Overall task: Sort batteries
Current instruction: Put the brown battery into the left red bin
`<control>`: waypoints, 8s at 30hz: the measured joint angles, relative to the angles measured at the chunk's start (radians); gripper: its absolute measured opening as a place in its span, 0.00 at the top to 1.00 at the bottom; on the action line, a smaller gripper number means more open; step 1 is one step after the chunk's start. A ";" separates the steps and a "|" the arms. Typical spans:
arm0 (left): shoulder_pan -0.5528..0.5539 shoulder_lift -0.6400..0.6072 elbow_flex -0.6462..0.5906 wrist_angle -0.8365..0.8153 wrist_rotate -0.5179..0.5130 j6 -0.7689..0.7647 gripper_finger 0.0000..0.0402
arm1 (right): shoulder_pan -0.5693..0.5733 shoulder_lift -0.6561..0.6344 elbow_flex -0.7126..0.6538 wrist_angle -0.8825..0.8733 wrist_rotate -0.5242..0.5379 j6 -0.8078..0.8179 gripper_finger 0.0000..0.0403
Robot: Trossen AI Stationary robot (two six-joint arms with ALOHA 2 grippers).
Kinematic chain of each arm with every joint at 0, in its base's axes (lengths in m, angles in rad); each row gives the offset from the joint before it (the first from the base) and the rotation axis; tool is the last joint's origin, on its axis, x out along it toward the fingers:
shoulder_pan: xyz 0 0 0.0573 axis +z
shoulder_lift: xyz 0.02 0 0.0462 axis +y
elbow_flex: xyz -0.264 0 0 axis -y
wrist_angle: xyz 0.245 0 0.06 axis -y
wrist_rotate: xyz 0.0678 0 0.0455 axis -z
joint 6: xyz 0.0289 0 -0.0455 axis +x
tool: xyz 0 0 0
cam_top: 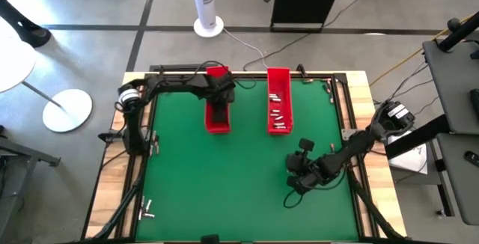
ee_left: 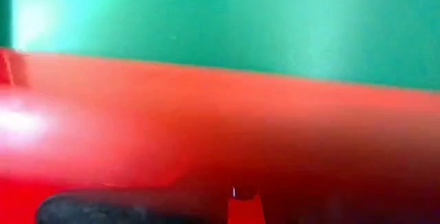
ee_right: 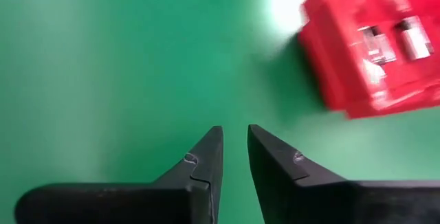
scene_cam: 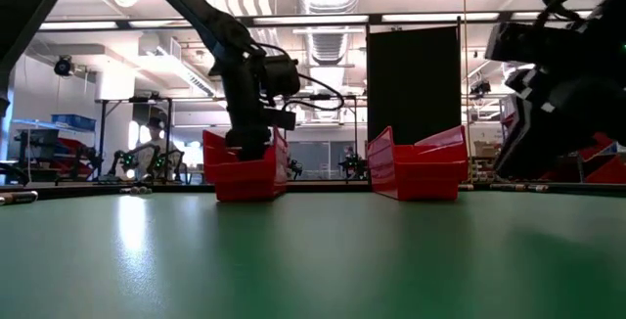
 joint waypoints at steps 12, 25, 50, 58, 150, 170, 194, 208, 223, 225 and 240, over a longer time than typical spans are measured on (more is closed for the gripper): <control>-0.001 0.012 0.000 -0.002 0.022 0.092 0.89 | -0.170 -0.229 0.002 -0.013 0.073 -0.093 0.76; -0.006 -0.010 -0.004 -0.006 0.024 0.120 0.66 | -0.232 -0.421 0.012 -0.011 0.273 -0.170 0.67; -0.240 -0.492 -0.123 0.200 0.423 -0.164 0.54 | -0.238 -0.383 0.142 -0.024 0.323 -0.188 0.72; -0.395 -0.517 -0.240 0.595 0.436 -0.175 0.54 | -0.378 -0.416 0.175 -0.378 -0.130 0.002 0.57; -0.800 -0.216 0.041 0.477 -0.223 -0.349 0.54 | -0.236 -0.032 0.019 -0.089 -0.877 -0.028 0.88; -0.991 -0.198 0.019 0.183 -0.430 -0.824 0.54 | -0.234 0.088 0.019 0.363 -0.558 -0.223 0.87; -0.925 0.054 0.025 0.572 -0.380 -0.692 0.54 | -0.134 0.008 0.017 0.479 -0.494 -0.313 0.52; -0.800 0.302 0.310 0.467 -0.217 -0.567 0.54 | 0.216 -0.271 0.009 0.298 0.121 -0.294 0.55; -0.797 0.442 0.474 0.284 -0.115 -0.564 0.77 | 0.240 -0.249 0.002 0.271 0.153 -0.263 0.67; -0.797 0.443 0.474 0.282 -0.116 -0.567 0.84 | 0.240 -0.249 0.001 0.270 0.154 -0.264 0.68; -0.796 0.429 0.472 0.244 -0.117 -0.569 0.92 | 0.240 -0.251 0.000 0.250 0.103 -0.260 0.79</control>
